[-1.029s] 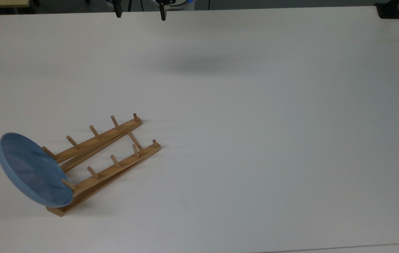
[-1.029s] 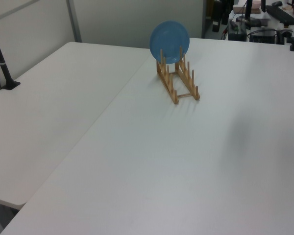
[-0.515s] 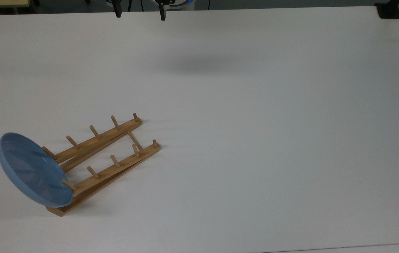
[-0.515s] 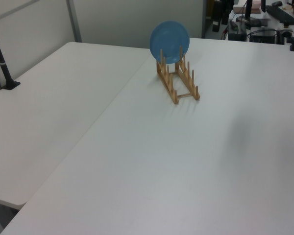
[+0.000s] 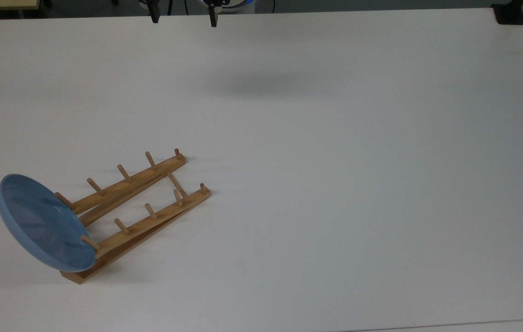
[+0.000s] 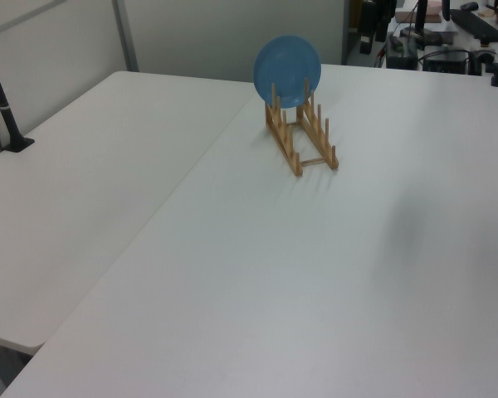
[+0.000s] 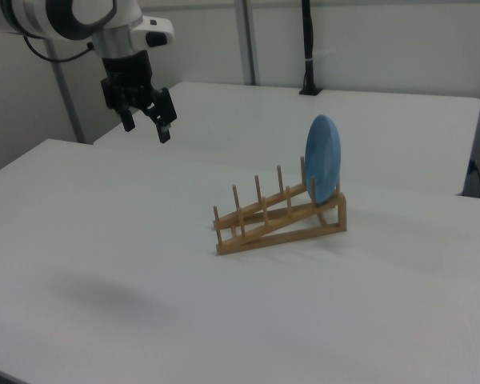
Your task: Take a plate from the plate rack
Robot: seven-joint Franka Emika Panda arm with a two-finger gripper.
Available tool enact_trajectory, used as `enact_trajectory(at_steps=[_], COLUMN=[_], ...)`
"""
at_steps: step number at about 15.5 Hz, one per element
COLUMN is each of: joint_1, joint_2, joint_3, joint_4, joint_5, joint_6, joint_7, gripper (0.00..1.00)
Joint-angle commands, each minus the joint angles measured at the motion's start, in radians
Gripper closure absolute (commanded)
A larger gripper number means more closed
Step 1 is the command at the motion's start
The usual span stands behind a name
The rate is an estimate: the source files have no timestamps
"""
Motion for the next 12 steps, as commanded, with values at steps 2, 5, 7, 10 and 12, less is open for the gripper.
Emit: enact_trajectory(at_steps=[2, 5, 7, 10, 12], joint_1=[0.005, 0.009, 0.008, 0.008, 0.002], joint_2=[-0.008, -0.008, -0.008, -0.004, 0.001], joint_3=[-0.009, -0.009, -0.009, -0.010, -0.010], joint_4=[-0.007, -0.007, -0.007, -0.007, -0.007], joint_5=[0.026, 0.024, 0.024, 0.023, 0.021], joint_6=[0.004, 0.003, 0.003, 0.013, 0.015], joint_7=[-0.009, -0.008, -0.008, -0.020, -0.089], gripper=[0.00, 0.00, 0.00, 0.00, 0.00])
